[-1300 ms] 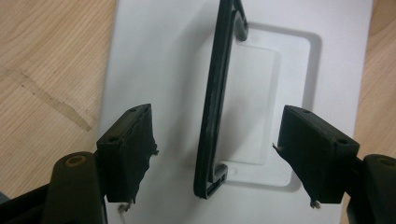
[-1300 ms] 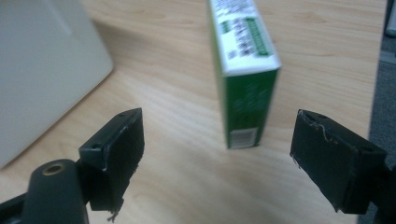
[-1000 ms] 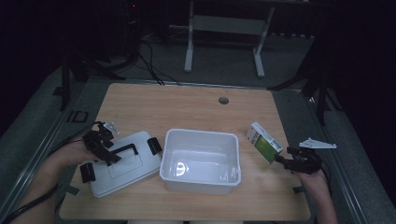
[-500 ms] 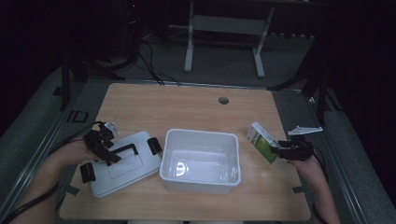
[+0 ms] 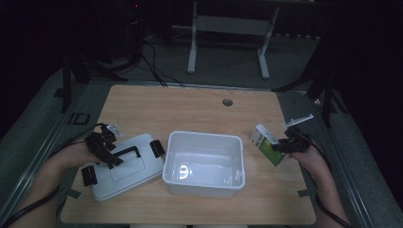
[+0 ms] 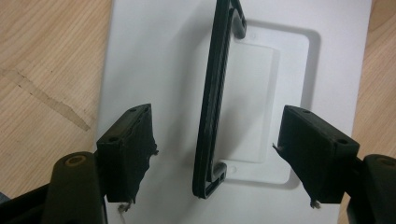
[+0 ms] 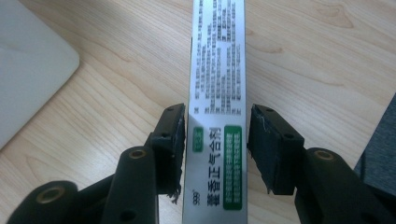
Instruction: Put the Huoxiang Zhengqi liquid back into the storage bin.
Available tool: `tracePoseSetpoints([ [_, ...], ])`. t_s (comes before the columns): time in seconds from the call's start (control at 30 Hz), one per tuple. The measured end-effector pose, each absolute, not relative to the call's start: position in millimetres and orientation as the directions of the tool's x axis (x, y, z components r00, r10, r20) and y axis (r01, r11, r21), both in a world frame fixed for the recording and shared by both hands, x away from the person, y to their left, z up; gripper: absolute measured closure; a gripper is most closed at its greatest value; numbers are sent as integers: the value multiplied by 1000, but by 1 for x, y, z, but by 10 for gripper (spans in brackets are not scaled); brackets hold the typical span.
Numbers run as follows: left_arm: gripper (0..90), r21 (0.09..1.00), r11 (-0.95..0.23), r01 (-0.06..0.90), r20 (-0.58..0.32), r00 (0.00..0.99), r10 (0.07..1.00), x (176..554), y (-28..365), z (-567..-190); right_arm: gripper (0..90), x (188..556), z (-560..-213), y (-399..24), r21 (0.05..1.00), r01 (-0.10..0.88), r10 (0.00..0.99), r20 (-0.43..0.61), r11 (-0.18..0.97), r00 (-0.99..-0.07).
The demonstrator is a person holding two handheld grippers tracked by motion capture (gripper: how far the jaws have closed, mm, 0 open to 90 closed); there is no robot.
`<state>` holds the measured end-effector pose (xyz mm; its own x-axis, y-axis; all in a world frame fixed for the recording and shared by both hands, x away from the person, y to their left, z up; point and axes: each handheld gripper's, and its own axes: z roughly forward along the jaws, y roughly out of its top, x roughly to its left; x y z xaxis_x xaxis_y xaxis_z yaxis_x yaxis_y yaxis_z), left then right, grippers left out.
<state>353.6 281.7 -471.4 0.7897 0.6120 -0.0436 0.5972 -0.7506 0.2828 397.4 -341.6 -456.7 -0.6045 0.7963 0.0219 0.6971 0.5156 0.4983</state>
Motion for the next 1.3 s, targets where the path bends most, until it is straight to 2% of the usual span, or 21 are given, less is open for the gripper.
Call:
tracePoseSetpoints([
  [0.3, 272, 284, -753, 594, -36, 791, 610, 353, 283, -469, 572, 412, -456, -330, 406, 728, 791, 20, 553, -612],
  [0.67, 272, 270, -755, 598, -44, 791, 610, 353, 283, -474, 598, 421, -459, -322, 338, 740, 783, 16, 581, -622],
  [1.3, 271, 267, -755, 599, -51, 791, 610, 352, 282, -478, 633, 422, -458, -318, 322, 730, 775, -19, 603, -632],
])
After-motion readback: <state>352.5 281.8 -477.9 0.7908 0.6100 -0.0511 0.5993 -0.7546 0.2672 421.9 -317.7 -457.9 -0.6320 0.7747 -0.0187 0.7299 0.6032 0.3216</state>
